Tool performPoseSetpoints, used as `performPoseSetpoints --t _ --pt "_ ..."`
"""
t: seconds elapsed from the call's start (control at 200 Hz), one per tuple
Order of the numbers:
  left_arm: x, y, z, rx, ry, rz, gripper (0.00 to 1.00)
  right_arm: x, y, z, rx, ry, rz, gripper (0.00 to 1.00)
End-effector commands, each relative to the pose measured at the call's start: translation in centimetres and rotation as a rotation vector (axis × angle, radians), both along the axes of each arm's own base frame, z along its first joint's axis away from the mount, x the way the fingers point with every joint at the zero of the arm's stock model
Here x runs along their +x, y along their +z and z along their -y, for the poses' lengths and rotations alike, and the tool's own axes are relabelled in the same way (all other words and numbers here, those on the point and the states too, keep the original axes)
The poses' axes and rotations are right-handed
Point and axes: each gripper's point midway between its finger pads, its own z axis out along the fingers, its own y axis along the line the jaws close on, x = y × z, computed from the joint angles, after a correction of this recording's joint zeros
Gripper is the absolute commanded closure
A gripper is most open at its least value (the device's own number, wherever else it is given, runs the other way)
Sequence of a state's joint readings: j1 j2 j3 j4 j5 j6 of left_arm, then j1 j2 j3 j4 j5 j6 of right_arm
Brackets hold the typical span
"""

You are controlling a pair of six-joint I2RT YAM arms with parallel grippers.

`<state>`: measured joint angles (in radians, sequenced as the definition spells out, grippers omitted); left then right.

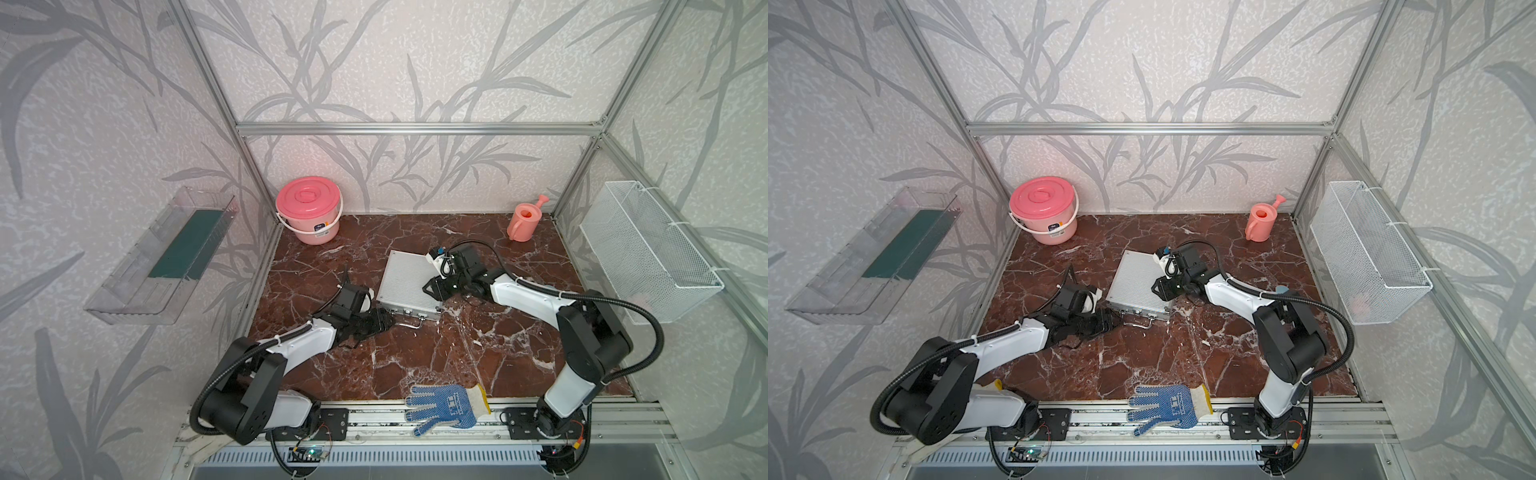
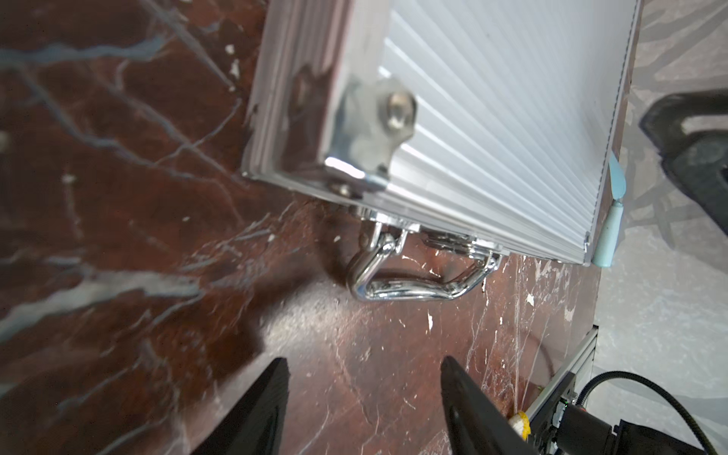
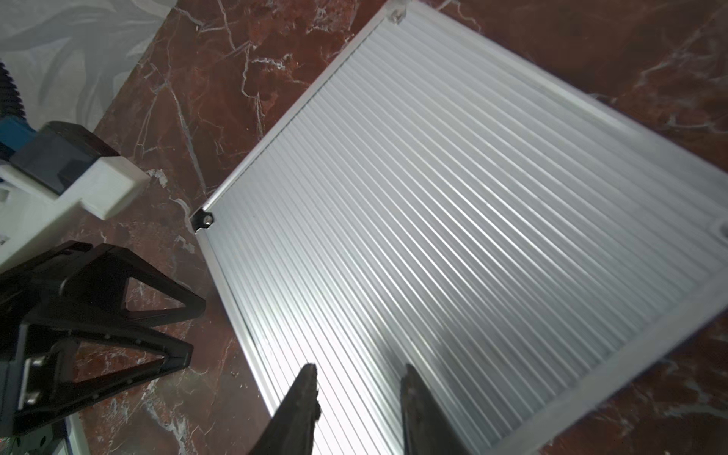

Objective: Open the poker set cases
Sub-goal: Pick up the poker set case from the center of the board.

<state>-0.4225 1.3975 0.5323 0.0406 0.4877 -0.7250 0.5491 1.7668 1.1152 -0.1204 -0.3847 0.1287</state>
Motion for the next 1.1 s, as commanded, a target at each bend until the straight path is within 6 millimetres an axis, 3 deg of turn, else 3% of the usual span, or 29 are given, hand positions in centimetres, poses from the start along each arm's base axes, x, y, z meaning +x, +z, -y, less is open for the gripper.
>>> performPoseSetpoints --t 0.0,0.195,0.365,0.515,0.84,0.945,1.095 --pt "1.5 0.6 1.4 -0.072 -0.043 0.093 0.41 0.9 -0.3 -0.4 0.019 0.028 -0.011 0.65" --pt "2.7 -1.2 1.8 -0.072 -0.068 0.153 0.47 2.5 -1.3 -0.9 0.081 0.02 -0.018 0.67" --pt "2.3 -2.1 2.4 -0.109 -0.112 0.173 0.49 3.0 -2.9 -1.2 0.073 0.034 -0.032 0.68" --pt "2.1 -1.8 3.1 -0.144 -0.155 0.193 0.52 3.0 -4.5 -1.4 0.065 0.035 -0.068 0.7" --pt "1.3 0.4 2.8 -0.175 -0.134 0.205 0.69 2.8 -6.7 -1.0 0.057 -0.008 -0.102 0.7" --pt "1.5 0.3 2.6 -0.158 -0.128 0.197 0.75 2.7 -5.9 -0.5 0.05 -0.023 -0.079 0.7" --pt "2.1 -0.1 3.0 -0.159 -0.133 0.181 0.84 1.0 -2.3 1.1 0.054 -0.054 -0.045 0.57"
